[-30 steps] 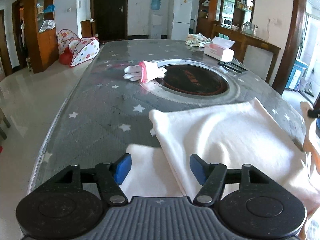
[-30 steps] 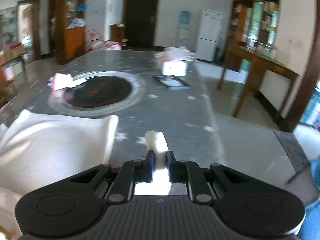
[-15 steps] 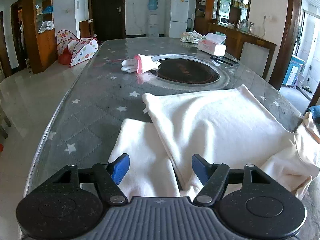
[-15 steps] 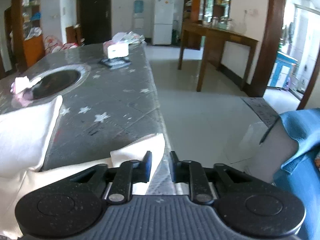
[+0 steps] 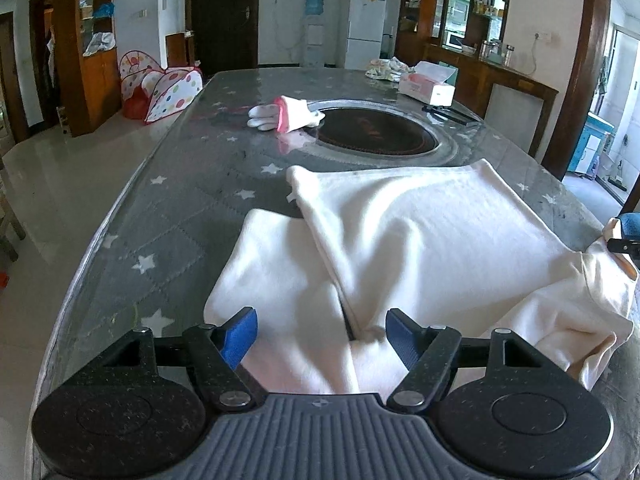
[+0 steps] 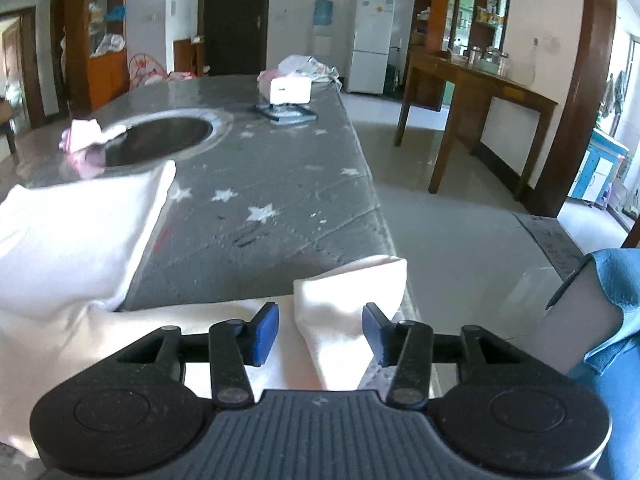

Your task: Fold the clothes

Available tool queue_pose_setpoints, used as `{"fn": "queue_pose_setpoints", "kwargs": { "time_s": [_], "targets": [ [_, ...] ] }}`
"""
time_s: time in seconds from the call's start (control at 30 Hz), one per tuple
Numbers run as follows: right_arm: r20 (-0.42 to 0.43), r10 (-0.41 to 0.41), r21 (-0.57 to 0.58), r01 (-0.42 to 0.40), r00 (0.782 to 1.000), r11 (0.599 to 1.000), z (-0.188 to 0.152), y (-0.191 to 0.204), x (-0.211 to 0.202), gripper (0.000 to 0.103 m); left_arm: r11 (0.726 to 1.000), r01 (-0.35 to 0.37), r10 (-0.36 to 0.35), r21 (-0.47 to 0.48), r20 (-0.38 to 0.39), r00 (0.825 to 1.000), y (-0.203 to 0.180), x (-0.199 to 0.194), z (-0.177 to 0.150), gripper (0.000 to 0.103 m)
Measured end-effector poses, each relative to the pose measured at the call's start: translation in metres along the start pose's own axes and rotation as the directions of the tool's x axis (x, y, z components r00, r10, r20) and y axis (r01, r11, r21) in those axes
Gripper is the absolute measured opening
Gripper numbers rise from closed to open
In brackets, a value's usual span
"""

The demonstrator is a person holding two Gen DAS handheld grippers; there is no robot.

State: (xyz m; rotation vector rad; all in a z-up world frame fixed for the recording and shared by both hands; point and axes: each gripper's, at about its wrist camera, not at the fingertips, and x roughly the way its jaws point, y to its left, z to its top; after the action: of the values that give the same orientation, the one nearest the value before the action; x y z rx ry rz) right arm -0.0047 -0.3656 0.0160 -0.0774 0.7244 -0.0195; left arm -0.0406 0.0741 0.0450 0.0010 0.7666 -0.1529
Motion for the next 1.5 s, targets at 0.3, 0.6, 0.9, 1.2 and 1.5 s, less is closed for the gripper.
{"fn": "queue_pose_setpoints", "kwargs": {
  "time_s": [0.3,0.6,0.9,1.2,1.5],
  "targets": [
    [-0.001,-0.122,-0.006,0.122,0.992,0.992,-0.003,-0.015,0.004,0.057,1.000,-0.008,0.007,-0.025,-0.006,1.000,0.006,0.000,-0.003,0.075],
    [-0.024,-0.268,0.065,0.269,0.963,0.961,-0.019,-0.060,-0.015,0.059,0.999,-0.010,0.011,-0.038,0.006,1.000,0.009,-0.001,-0.002,0.076],
    [0.016,-0.154,0.099,0.152,0.988,0.983,-0.015,-0.045,-0.028,0.063,0.999,-0.009,0.009,-0.043,0.017,1.000,0.010,0.000,0.005,0.072],
    [-0.007,-0.012,0.035,0.013,1.000,0.999,-0.014,0.007,-0.005,0.067,0.999,0.032,-0.032,0.041,-0.003,0.999,-0.001,0.017,0.017,0.047],
    [0.006,-0.003,0.059,0.003,1.000,0.998,-0.016,0.013,0.000,0.083,0.995,0.027,-0.024,0.095,-0.037,0.999,0.001,0.028,0.009,0.013]
  ]
}}
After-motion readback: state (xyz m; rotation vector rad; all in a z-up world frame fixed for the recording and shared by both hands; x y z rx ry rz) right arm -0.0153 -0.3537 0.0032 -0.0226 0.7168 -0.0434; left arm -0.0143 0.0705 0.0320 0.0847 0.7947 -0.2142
